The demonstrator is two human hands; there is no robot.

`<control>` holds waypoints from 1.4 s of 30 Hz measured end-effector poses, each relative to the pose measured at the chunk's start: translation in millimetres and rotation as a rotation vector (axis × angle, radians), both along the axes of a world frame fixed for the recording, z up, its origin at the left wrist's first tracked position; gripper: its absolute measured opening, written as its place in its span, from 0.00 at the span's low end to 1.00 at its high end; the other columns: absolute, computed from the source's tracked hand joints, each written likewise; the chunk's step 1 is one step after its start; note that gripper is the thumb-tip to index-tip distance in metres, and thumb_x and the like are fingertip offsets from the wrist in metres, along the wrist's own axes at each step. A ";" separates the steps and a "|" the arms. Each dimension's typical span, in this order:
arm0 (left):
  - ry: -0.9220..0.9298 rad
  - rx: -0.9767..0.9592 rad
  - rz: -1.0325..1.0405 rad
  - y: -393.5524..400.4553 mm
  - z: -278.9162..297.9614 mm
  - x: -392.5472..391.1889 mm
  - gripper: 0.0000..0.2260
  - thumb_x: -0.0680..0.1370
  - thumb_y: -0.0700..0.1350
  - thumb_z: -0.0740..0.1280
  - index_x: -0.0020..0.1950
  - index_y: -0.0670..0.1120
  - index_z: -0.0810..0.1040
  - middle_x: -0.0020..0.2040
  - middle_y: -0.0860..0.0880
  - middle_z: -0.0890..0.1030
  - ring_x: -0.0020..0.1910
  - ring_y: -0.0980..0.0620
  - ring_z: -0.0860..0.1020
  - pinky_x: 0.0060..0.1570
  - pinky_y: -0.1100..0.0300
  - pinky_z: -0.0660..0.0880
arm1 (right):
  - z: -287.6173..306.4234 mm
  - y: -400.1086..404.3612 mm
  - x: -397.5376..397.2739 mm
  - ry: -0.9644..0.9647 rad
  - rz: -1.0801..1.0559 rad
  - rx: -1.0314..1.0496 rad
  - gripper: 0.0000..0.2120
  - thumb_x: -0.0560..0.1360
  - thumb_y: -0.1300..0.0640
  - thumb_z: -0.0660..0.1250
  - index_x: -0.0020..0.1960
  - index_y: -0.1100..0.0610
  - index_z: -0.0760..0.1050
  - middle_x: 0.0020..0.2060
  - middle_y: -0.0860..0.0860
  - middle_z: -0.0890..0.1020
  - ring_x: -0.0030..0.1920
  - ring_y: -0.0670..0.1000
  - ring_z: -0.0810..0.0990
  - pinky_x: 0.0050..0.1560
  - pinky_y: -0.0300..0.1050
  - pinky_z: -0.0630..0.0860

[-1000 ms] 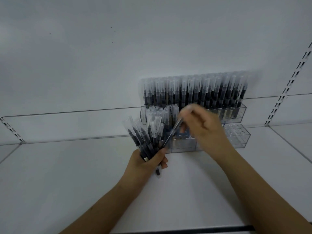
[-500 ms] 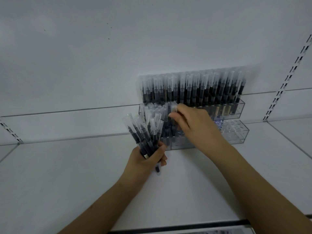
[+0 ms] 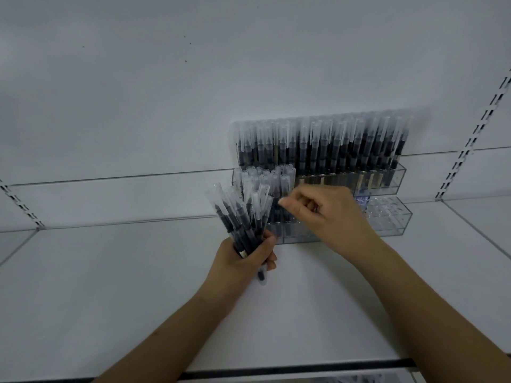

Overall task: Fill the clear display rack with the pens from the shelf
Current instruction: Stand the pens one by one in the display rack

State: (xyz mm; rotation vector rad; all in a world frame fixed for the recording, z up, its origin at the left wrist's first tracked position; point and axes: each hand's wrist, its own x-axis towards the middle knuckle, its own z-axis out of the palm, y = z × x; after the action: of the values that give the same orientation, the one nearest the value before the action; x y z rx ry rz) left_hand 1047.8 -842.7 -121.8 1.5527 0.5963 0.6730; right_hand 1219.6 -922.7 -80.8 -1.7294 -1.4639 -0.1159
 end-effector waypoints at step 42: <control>-0.004 0.002 -0.054 1.3 -3.3 0.9 0.04 0.79 0.41 0.66 0.46 0.41 0.79 0.32 0.45 0.79 0.32 0.49 0.79 0.30 0.54 0.75 | 4.8 12.3 4.5 -0.083 -0.208 0.054 0.07 0.81 0.55 0.63 0.51 0.58 0.75 0.38 0.51 0.82 0.37 0.51 0.80 0.40 0.54 0.79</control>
State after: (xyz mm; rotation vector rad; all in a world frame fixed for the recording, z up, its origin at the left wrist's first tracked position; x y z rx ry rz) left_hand 1048.6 -841.4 -125.1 1.5634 0.5488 0.6361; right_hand 1224.1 -910.4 -76.1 -1.8479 -1.3234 -0.3382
